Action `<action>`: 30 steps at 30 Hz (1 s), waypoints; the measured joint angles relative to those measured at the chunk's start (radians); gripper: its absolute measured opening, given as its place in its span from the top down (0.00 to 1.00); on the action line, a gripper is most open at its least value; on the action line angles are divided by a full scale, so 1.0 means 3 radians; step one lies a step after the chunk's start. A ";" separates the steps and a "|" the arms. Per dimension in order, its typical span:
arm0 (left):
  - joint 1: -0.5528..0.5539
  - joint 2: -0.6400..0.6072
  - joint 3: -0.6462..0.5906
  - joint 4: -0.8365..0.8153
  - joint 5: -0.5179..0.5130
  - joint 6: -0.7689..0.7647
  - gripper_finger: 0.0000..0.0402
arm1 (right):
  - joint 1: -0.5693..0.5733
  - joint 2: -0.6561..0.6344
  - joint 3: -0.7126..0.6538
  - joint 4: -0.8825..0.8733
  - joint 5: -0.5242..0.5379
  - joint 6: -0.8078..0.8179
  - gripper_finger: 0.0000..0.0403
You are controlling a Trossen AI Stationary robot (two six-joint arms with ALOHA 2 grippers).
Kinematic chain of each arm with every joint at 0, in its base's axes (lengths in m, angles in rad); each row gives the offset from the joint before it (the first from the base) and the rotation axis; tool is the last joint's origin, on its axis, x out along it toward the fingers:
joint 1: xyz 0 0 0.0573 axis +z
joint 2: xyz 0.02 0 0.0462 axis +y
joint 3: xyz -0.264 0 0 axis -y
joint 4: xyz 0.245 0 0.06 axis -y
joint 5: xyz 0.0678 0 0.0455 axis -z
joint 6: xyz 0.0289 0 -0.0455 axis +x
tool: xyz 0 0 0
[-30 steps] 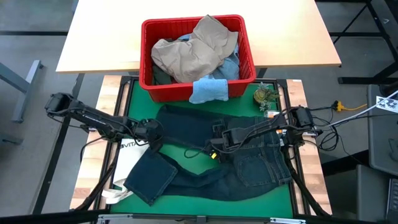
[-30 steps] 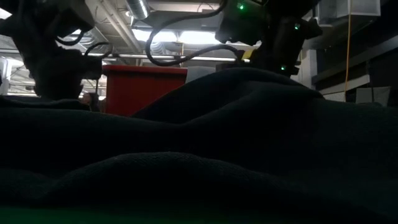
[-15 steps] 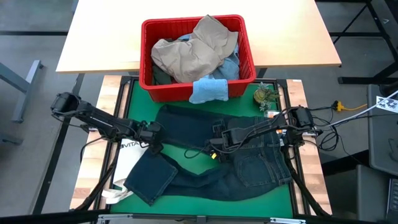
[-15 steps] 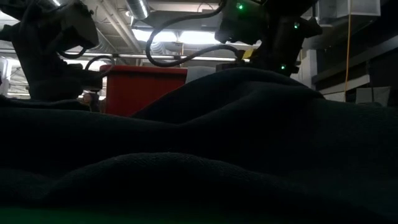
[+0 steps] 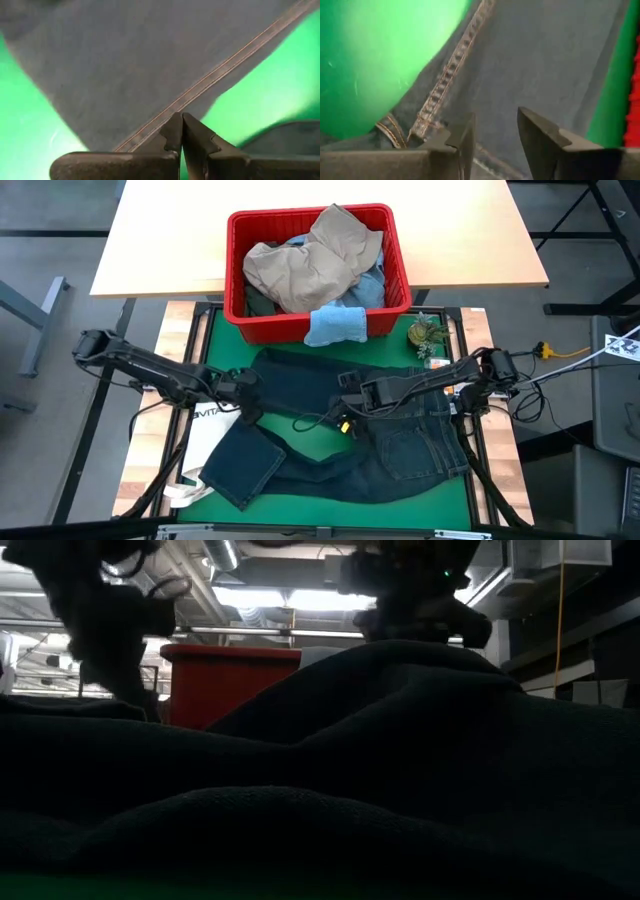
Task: Fold Laundry from Bin
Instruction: Fold the dark blue pants
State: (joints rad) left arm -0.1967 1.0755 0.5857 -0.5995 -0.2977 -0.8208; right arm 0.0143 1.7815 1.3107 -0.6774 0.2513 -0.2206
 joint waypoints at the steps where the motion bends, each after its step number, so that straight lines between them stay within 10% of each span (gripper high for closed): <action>1: -0.0012 -0.0022 0.0038 0.0015 -0.0001 0.0039 0.99 | 0.0014 -0.0008 0.0012 -0.0004 -0.0008 -0.0054 0.64; 16: -0.0689 -0.0049 0.0294 0.1173 0.0620 -0.0221 0.97 | 0.0644 -0.0019 0.0213 0.0115 -0.0024 -0.0314 0.64; 30: -0.1150 0.0119 0.0295 0.1536 0.0595 -0.0813 0.63 | 0.1046 -0.0019 0.0213 0.0188 -0.0023 -0.0189 0.64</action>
State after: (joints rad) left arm -0.5417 1.1112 0.6743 -0.1387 -0.1193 -1.0646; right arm 0.3282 1.7760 1.3746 -0.6210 0.2445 -0.2772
